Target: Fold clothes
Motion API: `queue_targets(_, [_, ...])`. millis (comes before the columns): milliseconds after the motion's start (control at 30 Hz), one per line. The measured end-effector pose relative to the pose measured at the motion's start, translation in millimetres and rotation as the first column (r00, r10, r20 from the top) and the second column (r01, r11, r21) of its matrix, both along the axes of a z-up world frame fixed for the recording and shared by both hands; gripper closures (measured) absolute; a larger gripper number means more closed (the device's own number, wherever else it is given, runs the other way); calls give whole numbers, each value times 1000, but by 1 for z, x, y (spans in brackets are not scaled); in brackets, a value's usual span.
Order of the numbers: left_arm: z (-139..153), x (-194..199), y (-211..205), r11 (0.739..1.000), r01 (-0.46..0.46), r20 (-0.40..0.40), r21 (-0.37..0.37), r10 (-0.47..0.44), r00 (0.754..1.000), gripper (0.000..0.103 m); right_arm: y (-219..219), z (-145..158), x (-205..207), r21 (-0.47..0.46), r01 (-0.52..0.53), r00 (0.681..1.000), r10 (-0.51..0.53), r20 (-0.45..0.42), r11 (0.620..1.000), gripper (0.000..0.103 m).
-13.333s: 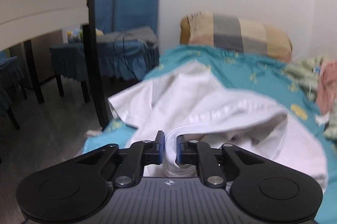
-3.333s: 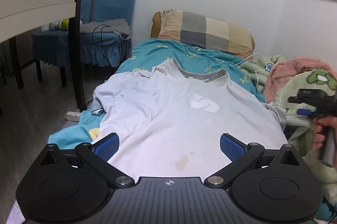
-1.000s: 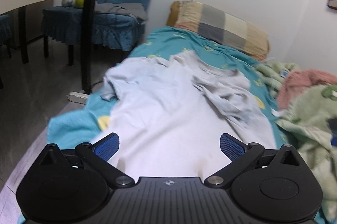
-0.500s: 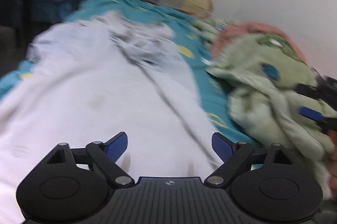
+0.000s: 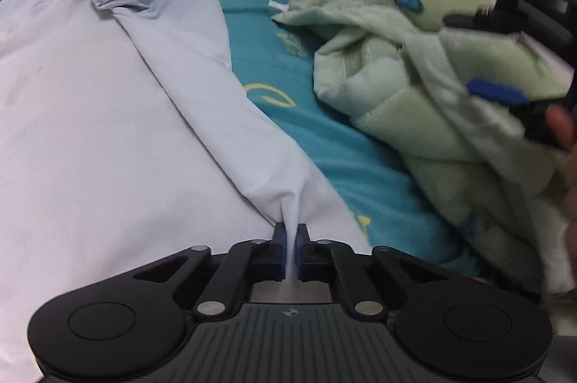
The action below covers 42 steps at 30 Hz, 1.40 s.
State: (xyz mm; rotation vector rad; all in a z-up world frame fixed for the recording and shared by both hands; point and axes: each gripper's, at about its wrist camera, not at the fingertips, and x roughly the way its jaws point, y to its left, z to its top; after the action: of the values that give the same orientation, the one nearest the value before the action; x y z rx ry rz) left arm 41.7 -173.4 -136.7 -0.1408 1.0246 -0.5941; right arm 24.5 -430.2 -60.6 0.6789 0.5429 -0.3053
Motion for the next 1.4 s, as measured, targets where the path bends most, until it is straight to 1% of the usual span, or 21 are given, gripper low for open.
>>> queue_targets(100, [14,4,33,994,-34,-57,-104,29,998,100,3,-1,1,3,-4,1000,4,-10,1000,39])
queue_targets(167, [18,9,60,987,-85,-105,-139,70,992,100,4,-1,2,3,-8,1000,8,-17,1000,39])
queue_targets(267, [15,17,91,983,-157,-140,-99,143,980,100,6,-2,4,3,-9,1000,9,-30,1000,39])
queue_targets(400, [-4,27,100,986,-164,-165,-15,160,973,97,10,-3,8,-2,-14,999,14,-50,1000,39])
queue_targets(433, [-5,26,99,987,-163,-162,-11,159,974,97,12,-4,9,-6,-18,998,18,-54,1000,39])
queue_targets(467, [-3,26,97,988,-155,-153,-4,153,976,93,13,-4,9,-10,-22,998,22,-57,1000,39])
queue_targets(500, [-1,25,93,990,-144,-138,3,143,980,85,14,-4,10,-13,-27,998,26,-59,1000,39])
queue_targets(533, [4,24,91,991,-135,-116,11,135,984,80,14,-3,10,-15,-31,998,30,-60,999,39])
queue_targets(567, [11,22,89,991,-131,-85,25,133,987,70,14,-3,10,-15,-35,998,34,-60,999,39])
queue_targets(633, [28,11,79,989,-132,6,61,132,991,55,15,-3,11,-12,-39,998,38,-57,999,39])
queue_targets(667, [38,2,74,991,-120,62,60,116,991,51,15,-2,11,-13,-39,998,39,-54,999,39])
queue_targets(733, [55,-14,60,996,-78,164,54,68,984,37,15,-2,12,-15,-40,998,39,-49,999,39])
queue_targets(833, [57,-31,24,996,52,238,74,-68,969,34,15,-1,12,-20,-45,998,44,-44,999,39])
queue_targets(900, [50,-38,-1,986,135,253,99,-156,955,34,15,0,12,-28,-46,998,45,-43,999,39])
queue_targets(1000, [26,-41,-32,961,233,235,149,-263,936,36,13,-1,11,-25,-40,998,39,-42,999,39])
queue_targets(1067, [15,-40,-41,952,231,239,200,-276,931,40,11,-2,10,-21,-34,999,33,-43,999,39])
queue_targets(1133, [5,-34,-40,953,209,228,219,-258,939,69,9,-4,11,-18,-30,998,30,-47,999,39])
queue_targets(1167, [3,-29,-35,963,184,200,197,-224,954,95,9,-5,12,-17,-31,998,30,-49,999,39])
queue_targets(1200, [1,-24,-29,972,159,172,174,-189,967,100,9,-6,12,-17,-31,998,30,-52,999,39])
queue_targets(1300, [29,-25,6,996,78,166,49,-85,982,101,10,-7,14,-21,-40,998,38,-58,999,39])
queue_targets(1400, [66,-37,55,995,-6,122,-95,18,992,101,11,-7,15,-25,-48,997,47,-59,999,39])
